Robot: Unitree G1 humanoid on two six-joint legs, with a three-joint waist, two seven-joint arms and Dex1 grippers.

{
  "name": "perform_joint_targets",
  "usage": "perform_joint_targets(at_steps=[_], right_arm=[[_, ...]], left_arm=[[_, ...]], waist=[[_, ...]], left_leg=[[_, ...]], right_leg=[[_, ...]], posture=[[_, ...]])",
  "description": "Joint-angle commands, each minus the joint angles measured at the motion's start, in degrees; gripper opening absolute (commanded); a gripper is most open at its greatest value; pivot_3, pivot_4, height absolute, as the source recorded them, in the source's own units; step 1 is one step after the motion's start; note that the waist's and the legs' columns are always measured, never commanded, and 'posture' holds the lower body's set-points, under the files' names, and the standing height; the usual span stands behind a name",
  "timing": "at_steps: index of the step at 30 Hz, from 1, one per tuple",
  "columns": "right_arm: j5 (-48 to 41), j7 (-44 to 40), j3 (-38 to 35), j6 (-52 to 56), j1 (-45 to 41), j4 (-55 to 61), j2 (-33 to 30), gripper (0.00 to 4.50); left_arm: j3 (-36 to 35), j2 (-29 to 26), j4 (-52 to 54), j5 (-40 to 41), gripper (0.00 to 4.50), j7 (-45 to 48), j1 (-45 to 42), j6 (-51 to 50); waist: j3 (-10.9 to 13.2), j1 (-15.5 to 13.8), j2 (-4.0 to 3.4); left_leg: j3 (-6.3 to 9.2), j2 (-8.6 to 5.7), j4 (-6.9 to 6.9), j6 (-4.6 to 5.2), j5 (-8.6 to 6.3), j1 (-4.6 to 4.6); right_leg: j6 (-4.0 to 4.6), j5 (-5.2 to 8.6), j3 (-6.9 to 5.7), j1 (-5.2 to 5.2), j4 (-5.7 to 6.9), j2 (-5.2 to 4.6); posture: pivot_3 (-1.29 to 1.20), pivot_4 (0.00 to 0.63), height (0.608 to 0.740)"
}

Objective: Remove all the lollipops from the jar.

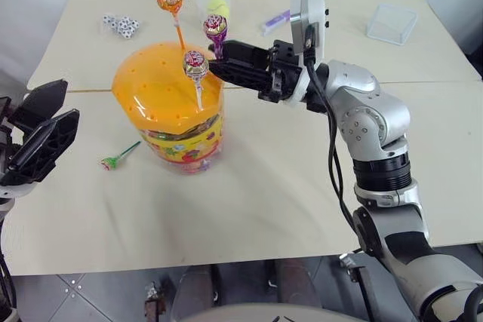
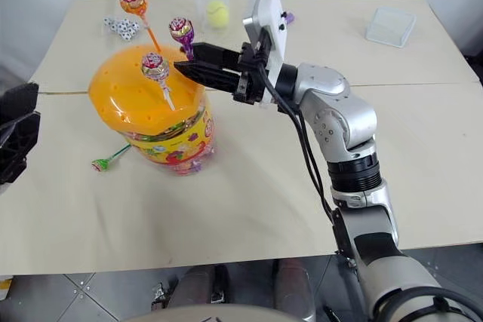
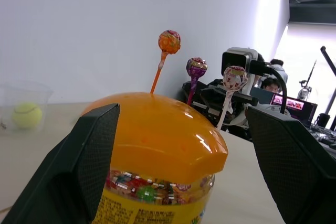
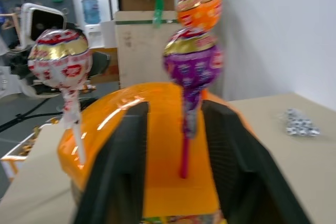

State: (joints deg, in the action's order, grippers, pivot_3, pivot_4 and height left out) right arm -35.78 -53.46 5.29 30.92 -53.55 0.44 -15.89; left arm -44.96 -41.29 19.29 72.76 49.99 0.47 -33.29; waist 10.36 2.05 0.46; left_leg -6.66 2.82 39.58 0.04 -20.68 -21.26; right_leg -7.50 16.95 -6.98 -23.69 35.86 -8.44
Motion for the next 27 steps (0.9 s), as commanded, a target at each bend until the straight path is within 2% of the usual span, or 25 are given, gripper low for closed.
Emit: perform_joint_targets(at_steps=[1, 4, 7, 9, 10, 12, 15, 17, 20, 21, 23, 27], right_arm=[[0.01, -0.96, 0.26, -0.77, -1.92, 1.39, 1.12, 1.33], [0.64, -1.13, -0.21, -1.51, -2.7, -0.09, 2.01, 1.33], [0.57, -1.78, -1.05, -2.67, -3.21, -1.33, 2.83, 0.81], [-0.54, -2.42, -3.07, -4.09, -3.63, -2.57, 3.19, 0.18], [-1.41, -2.11, -5.73, -6.11, -4.19, -4.3, 3.47, 0.03], [-3.54, -2.17, -10.41, -8.14, -5.04, -6.9, 2.97, 0.03], [-6.85, -2.57, -14.69, -5.63, -5.56, -8.13, 0.1, 0.03], [-4.71, -3.84, -15.98, -2.54, -3.74, -8.74, -7.99, 0.03], [2.38, -8.9, -12.85, -2.39, 2.04, -9.04, -21.61, 0.03], [7.69, -11.12, -10.42, -6.45, 5.46, -10.39, -27.03, 0.03], [15.09, -13.7, -7.44, -13.43, 10.7, -13.16, -34.03, 0.03], [23.46, -15.48, -5.35, -24.22, 20.45, -20.57, -40.68, 0.03]], left_arm=[[-1.95, -0.25, 0.01, 1.05, 4.07, 1.4, 0.74, 0.63], [-2.37, -0.35, -0.26, 1.21, 4.07, 1.94, 1.26, 0.48], [-2.49, -0.47, -0.31, 1.5, 4.07, 2.6, 1.75, 0.2], [-2.15, -0.42, -0.6, 2.17, 4.07, 3.08, 0.87, 0.22], [-1.86, -0.46, -1.15, 2.61, 4.07, 3.27, 0.02, 0.18], [-1.33, -0.95, -2.1, 2.7, 4.07, 4.11, -0.97, -0.06], [-1.08, -1.61, -2.52, 1.79, 4.07, 5.44, -1.21, -0.11], [-0.23, -2.95, -2.04, -1.57, 4.07, 7.71, -0.29, 0.82], [2.56, -4.77, 0.01, -8.5, 4.07, 12.13, 2.49, 3.45], [3.74, -5.02, 0.97, -10.88, 4.07, 13.55, 3.34, 4.9], [5.31, -5.2, 2.07, -13.53, 4.07, 15.52, 4.34, 6.77], [7.47, -4.32, 3.16, -15.73, 4.07, 17.25, 4.44, 9.26]], waist=[[0.0, -0.05, 0.0], [0.0, -0.03, 0.0], [0.0, 0.21, 0.0], [0.0, 0.19, 0.0], [0.0, 0.19, 0.0], [0.0, 0.08, 0.0], [0.0, -0.38, 0.0], [0.0, -0.49, 0.0], [-0.01, -0.85, 0.02], [-0.01, -0.96, 0.02], [-0.01, -0.72, 0.02], [0.01, 0.19, -0.01]], left_leg=[[0.0, 0.0, 0.0, 0.0, 0.0, 0.0], [-0.01, 0.0, 0.0, 0.0, 0.0, 0.01], [-0.02, 0.01, -0.02, -0.01, 0.0, 0.01], [-0.02, 0.01, -0.05, -0.01, 0.0, 0.01], [-0.02, 0.01, -0.05, -0.01, 0.0, 0.01], [-0.03, 0.01, -0.04, -0.01, 0.0, 0.0], [-0.02, -0.01, -0.01, -0.01, 0.0, -0.01], [0.0, -0.01, -0.02, 0.0, -0.01, -0.01], [0.02, -0.03, -0.07, 0.03, -0.03, -0.05], [-0.01, -0.05, -0.12, 0.05, -0.05, -0.05], [-0.15, -0.08, -0.31, 0.07, -0.06, 0.0], [-0.44, 0.01, -0.4, -0.01, -0.01, 0.11]], right_leg=[[0.0, 0.0, 0.0, 0.0, 0.0, 0.0], [0.0, 0.0, 0.0, 0.0, 0.0, 0.01], [0.0, 0.0, 0.01, -0.03, 0.0, 0.02], [0.0, 0.0, 0.01, -0.03, 0.0, 0.03], [0.0, 0.0, 0.01, -0.03, -0.01, 0.03], [0.0, 0.0, 0.01, -0.03, -0.01, 0.03], [0.0, 0.0, 0.02, -0.01, -0.02, 0.03], [0.0, 0.0, 0.01, -0.01, -0.03, 0.03], [0.0, 0.0, -0.01, 0.0, -0.15, 0.02], [0.0, 0.0, -0.01, 0.02, -0.26, 0.02], [-0.01, 0.0, 0.01, 0.01, -0.43, 0.01], [-0.02, 0.0, 0.0, -0.03, -0.49, 0.03]], posture=[[0.0, 0.15, 0.74], [0.0, 0.15, 0.74], [0.0, 0.15, 0.74], [0.0, 0.15, 0.74], [0.0, 0.15, 0.74], [0.0, 0.15, 0.74], [0.0, 0.15, 0.74], [0.0, 0.15, 0.74], [0.0, 0.15, 0.74], [0.0, 0.15, 0.74], [0.0, 0.15, 0.74], [0.0, 0.15, 0.74]])
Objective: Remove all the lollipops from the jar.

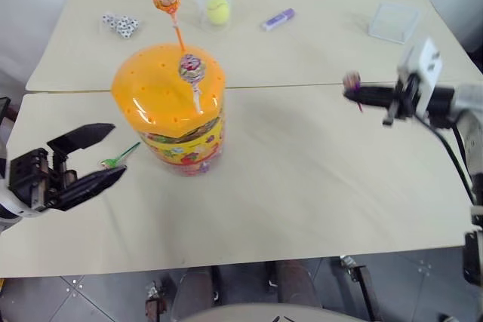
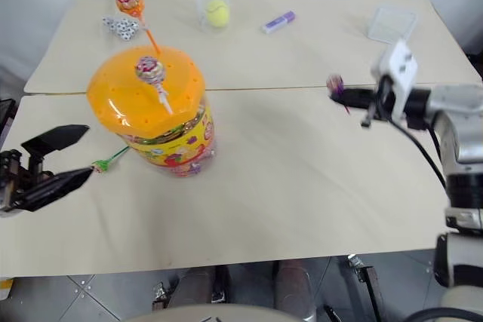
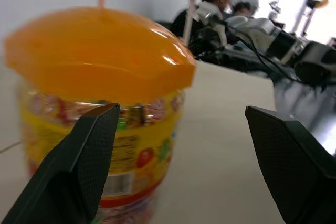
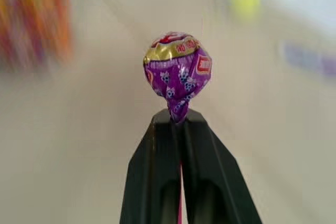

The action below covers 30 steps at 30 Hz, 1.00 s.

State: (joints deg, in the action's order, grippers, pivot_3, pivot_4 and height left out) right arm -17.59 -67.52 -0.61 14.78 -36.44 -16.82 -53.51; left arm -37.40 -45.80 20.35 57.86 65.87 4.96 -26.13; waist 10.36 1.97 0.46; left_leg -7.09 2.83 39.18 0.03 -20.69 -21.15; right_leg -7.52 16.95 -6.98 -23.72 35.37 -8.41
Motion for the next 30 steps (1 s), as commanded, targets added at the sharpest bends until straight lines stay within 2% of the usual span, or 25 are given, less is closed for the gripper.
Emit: perform_joint_targets(at_steps=[1, 3, 6, 9, 12, 15, 18, 21, 26, 30], right_arm=[[8.37, -0.65, 1.93, -11.04, 4.99, -5.42, -4.11, 0.03], [12.91, 1.72, 3.46, -15.63, 6.67, -9.72, -4.77, 0.03], [12.41, 0.7, 2.5, -19.0, 8.62, -14.21, -3.65, 0.03], [8.85, -1.94, 0.82, -17.82, 8.97, -15.07, -2.18, 0.78], [5.75, -3.95, -1.28, -19.15, 8.75, -14.21, -0.4, 1.78], [-10.38, -6.73, -6.5, -11.38, 6.64, 0.29, 6.1, 2.8], [-17.87, -5.41, -6.82, -5.03, 4.77, 12.6, 10.86, 3.79], [-22.05, 1.36, -2.05, 0.69, -0.49, 23.7, 19.4, 3.79], [-20.0, 7.89, 2.8, 4.37, -8.41, 24.82, 28.83, 3.79], [-17.71, 8.14, 7.67, 5.13, -11.76, 24.67, 33.15, 3.79]], left_arm=[[0.14, 0.29, 2.15, -0.7, 4.07, 1.5, -0.11, 2.18], [0.58, -0.08, 2.32, -1.0, 4.07, 2.05, 0.22, 2.22], [0.48, -0.03, 2.58, -0.43, 4.07, 1.78, 0.45, 1.7], [-0.1, -0.13, 2.61, 0.41, 4.07, 1.35, 0.74, 1.02], [-1.03, 0.12, 2.55, 1.58, 4.07, 0.34, 0.95, 0.32], [-3.96, 1.99, 1.13, 4.48, 4.07, -3.26, 1.19, -0.55], [-6.3, 4.12, -0.37, 6.42, 4.07, -5.85, 1.63, -0.83], [-8.4, 7.68, -1.66, 9.14, 4.07, -9.23, 2.69, -1.02], [-7.48, 8.68, 0.54, 8.9, 4.07, -10.49, 3.31, -1.01], [-6.76, 8.06, 1.04, 9.31, 4.07, -10.4, 2.69, -1.33]], waist=[[0.01, 0.46, -0.01], [0.01, 0.75, -0.03], [0.01, 1.06, -0.03], [0.01, 0.87, -0.03], [0.01, 0.66, -0.03], [0.02, 0.73, -0.05], [0.08, 0.84, -0.16], [0.08, 0.4, -0.17], [0.02, -0.91, -0.06], [0.0, -1.55, -0.03]], left_leg=[[-0.03, 0.03, 0.0, -0.02, 0.01, 0.05], [-0.07, 0.03, 0.02, -0.03, 0.05, 0.09], [-0.08, 0.03, 0.07, -0.02, 0.1, 0.11], [0.01, 0.04, 0.11, -0.02, 0.1, 0.12], [0.04, 0.04, 0.12, -0.02, 0.1, 0.1], [0.06, 0.05, 0.12, -0.02, 0.1, 0.09], [0.39, 0.11, 0.12, -0.02, 0.1, 0.17], [0.43, 0.11, 0.12, -0.02, 0.08, 0.16], [0.42, 0.01, 0.27, -0.03, 0.07, -0.05], [0.44, -0.03, 0.49, 0.06, -0.02, -0.15]], right_leg=[[0.0, 0.0, 0.01, 0.0, 0.04, 0.0], [0.0, 0.0, 0.07, 0.01, 0.07, 0.0], [0.0, 0.0, 0.14, 0.02, 0.11, -0.01], [0.0, 0.0, 0.13, 0.05, 0.14, -0.01], [0.0, 0.0, 0.12, 0.05, 0.14, -0.01], [0.0, 0.0, 0.13, 0.04, 0.14, -0.01], [0.01, 0.0, 0.19, 0.02, 0.26, 0.0], [0.01, 0.0, 0.16, 0.02, 0.28, -0.02], [0.01, 0.0, 0.03, 0.04, 0.31, -0.05], [0.01, 0.0, 0.03, 0.06, 0.38, -0.08]], posture=[[0.0, 0.15, 0.74], [0.0, 0.15, 0.74], [0.0, 0.15, 0.74], [0.0, 0.15, 0.74], [0.0, 0.15, 0.74], [0.0, 0.15, 0.74], [0.0, 0.15, 0.74], [0.0, 0.15, 0.74], [0.0, 0.15, 0.74], [0.0, 0.15, 0.74]])
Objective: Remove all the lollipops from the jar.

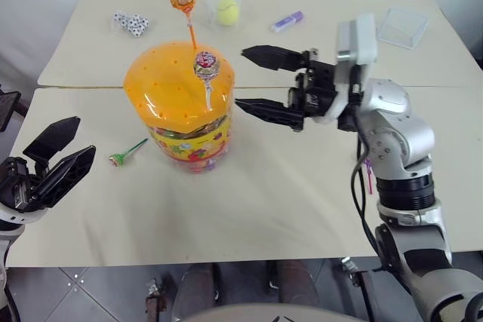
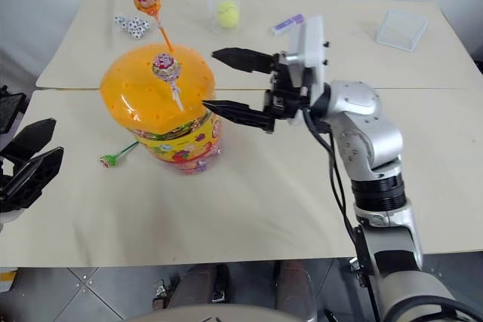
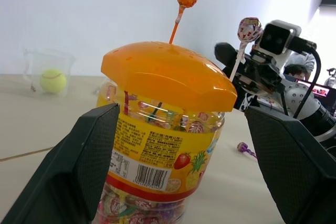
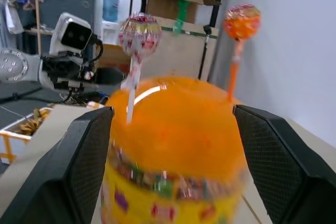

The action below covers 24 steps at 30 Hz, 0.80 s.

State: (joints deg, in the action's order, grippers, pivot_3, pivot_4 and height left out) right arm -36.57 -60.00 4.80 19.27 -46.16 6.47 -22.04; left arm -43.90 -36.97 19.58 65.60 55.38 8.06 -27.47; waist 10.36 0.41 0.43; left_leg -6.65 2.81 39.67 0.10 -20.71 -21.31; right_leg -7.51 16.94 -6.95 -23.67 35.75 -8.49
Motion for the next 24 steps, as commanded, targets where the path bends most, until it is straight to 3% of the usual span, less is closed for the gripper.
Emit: perform_joint_targets(at_steps=[1, 3, 6, 15, 21, 24], right_arm=[[1.88, 0.55, 3.45, 0.92, -2.44, 1.5, 2.48, 3.79], [3.5, 0.18, 5.01, 0.69, -2.86, 1.31, 3.24, 3.79], [4.53, -0.06, 6.47, 0.58, -3.88, 1.04, 4.58, 3.16], [5.69, -0.32, 6.15, -0.49, -5.86, -1.75, 7.59, 0.08], [-3.59, -1.93, -3.04, 1.5, -7.42, -3.84, 7.43, 0.03], [-8.08, -1.91, -8.16, 7.06, -8.2, -3.96, 2.48, 0.03]], left_arm=[[-0.19, -0.95, 1.88, 1.68, 4.07, 0.19, -0.55, -0.07], [-0.13, -1.21, 1.93, 2.01, 4.07, 0.01, -1.05, -0.25], [-0.17, -1.71, 2.32, 2.62, 4.07, -0.19, -1.59, -0.75], [0.26, -2.88, 2.4, 4.14, 4.07, 0.12, -2.93, -1.87], [0.83, -4.14, 2.78, 6.16, 4.07, 0.43, -5.49, -2.73], [1.69, -5.01, 3.69, 6.31, 4.07, 0.87, -6.89, -2.98]], waist=[[0.0, 0.1, 0.0], [0.0, 0.34, 0.0], [0.0, 0.67, 0.0], [0.0, 1.43, 0.0], [0.0, 1.13, 0.01], [0.0, 1.06, 0.01]], left_leg=[[-0.03, 0.0, 0.01, 0.0, 0.0, 0.0], [-0.06, 0.04, 0.02, -0.02, 0.01, 0.03], [-0.06, 0.04, 0.02, -0.02, 0.02, 0.04], [-0.06, 0.05, -0.02, -0.03, 0.01, 0.07], [-0.06, 0.05, 0.0, -0.03, 0.01, 0.06], [0.0, 0.03, 0.07, -0.02, 0.01, 0.0]], right_leg=[[0.0, 0.0, 0.0, 0.0, 0.0, 0.0], [0.0, 0.0, -0.01, -0.01, 0.04, 0.05], [0.0, 0.0, -0.01, -0.01, 0.07, 0.05], [0.0, 0.0, -0.02, -0.02, 0.08, 0.07], [0.0, 0.0, 0.0, -0.01, 0.08, 0.06], [0.0, 0.0, -0.01, 0.01, 0.07, 0.05]], posture=[[0.0, 0.15, 0.74], [0.0, 0.15, 0.74], [0.0, 0.15, 0.74], [0.0, 0.15, 0.74], [0.0, 0.15, 0.74], [0.0, 0.15, 0.74]])
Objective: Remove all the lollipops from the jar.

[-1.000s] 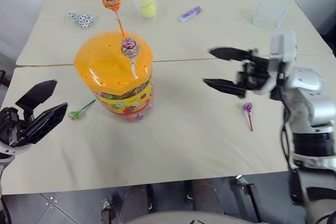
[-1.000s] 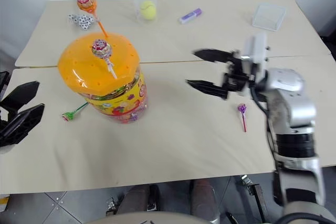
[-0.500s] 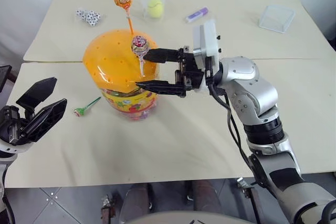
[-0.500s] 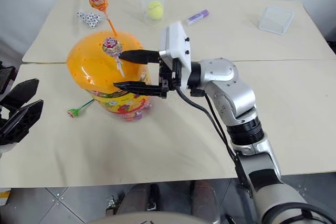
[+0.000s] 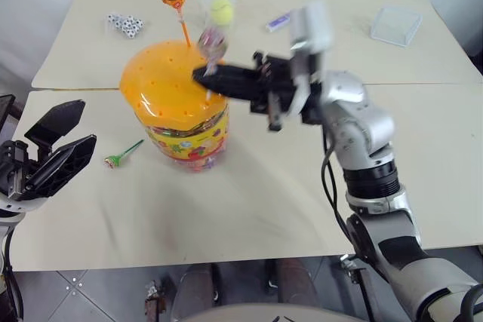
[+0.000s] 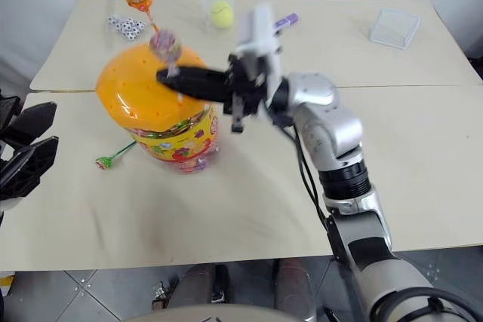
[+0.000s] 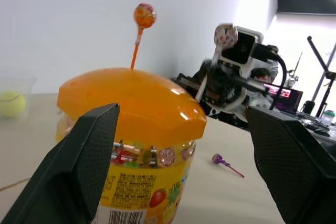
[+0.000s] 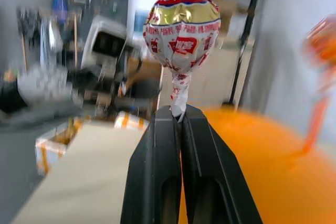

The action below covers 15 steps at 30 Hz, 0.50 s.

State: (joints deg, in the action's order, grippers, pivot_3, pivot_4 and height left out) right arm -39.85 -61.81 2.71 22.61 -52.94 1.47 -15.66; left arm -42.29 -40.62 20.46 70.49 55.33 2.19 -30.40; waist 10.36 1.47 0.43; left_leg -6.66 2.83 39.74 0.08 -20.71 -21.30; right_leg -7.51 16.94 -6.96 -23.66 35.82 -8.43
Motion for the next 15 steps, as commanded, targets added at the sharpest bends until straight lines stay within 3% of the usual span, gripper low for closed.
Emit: perform_joint_targets(at_steps=[1, 2, 4, 6, 10, 15], right_arm=[[-5.41, -0.86, -7.54, 6.27, -1.15, 0.82, -7.59, 0.03], [-5.8, -1.42, -8.4, 7.93, -0.93, 0.68, -10.12, 0.03], [5.54, -7.08, -5.74, 6.28, 4.37, -4.0, -26.46, 0.03], [13.04, -9.72, -2.76, 3.11, 8.58, -7.6, -35.81, 0.03], [23.63, -10.37, -0.28, -8.04, 17.8, -16.55, -43.5, 0.03], [33.08, -7.31, 1.54, -20.55, 22.44, -28.58, -44.65, 0.03]], left_arm=[[0.45, -1.86, 3.36, 1.18, 4.07, 1.22, -1.44, -0.01], [0.66, -2.19, 3.72, 1.01, 4.07, 1.43, -1.7, -0.01], [3.1, -5.1, 5.25, -4.38, 4.07, 5.32, -1.01, 1.22], [5.07, -6.68, 5.84, -8.54, 4.07, 7.66, -0.09, 2.63], [7.88, -7.55, 6.17, -14.69, 4.07, 11.23, 1.29, 6.61], [8.41, -7.8, 6.54, -15.98, 4.07, 12.48, 1.24, 7.49]], waist=[[0.0, -0.01, 0.0], [0.0, -0.03, 0.0], [0.0, -0.33, 0.0], [-0.03, -1.04, 0.04], [0.0, 0.02, 0.0], [0.04, 1.07, -0.07]], left_leg=[[0.0, 0.0, 0.0, 0.02, -0.01, 0.01], [0.01, 0.0, -0.02, 0.02, -0.03, 0.01], [-0.01, 0.0, -0.06, 0.04, -0.05, 0.01], [0.01, -0.03, -0.13, 0.06, -0.12, -0.01], [-0.55, 0.02, -0.2, 0.14, -0.25, 0.09], [-0.69, 0.1, -0.14, 0.07, -0.2, 0.19]], right_leg=[[0.0, 0.0, 0.0, 0.01, 0.0, -0.01], [0.0, 0.0, 0.0, 0.02, -0.01, -0.01], [0.0, 0.0, 0.0, 0.0, -0.05, -0.01], [0.0, 0.0, -0.07, 0.03, -0.21, 0.0], [-0.02, 0.0, -0.02, -0.04, -0.42, 0.0], [-0.02, 0.0, 0.05, -0.05, -0.34, 0.01]], posture=[[0.0, 0.15, 0.74], [0.0, 0.15, 0.74], [0.0, 0.15, 0.74], [0.0, 0.15, 0.74], [0.0, 0.15, 0.74], [0.0, 0.15, 0.74]])
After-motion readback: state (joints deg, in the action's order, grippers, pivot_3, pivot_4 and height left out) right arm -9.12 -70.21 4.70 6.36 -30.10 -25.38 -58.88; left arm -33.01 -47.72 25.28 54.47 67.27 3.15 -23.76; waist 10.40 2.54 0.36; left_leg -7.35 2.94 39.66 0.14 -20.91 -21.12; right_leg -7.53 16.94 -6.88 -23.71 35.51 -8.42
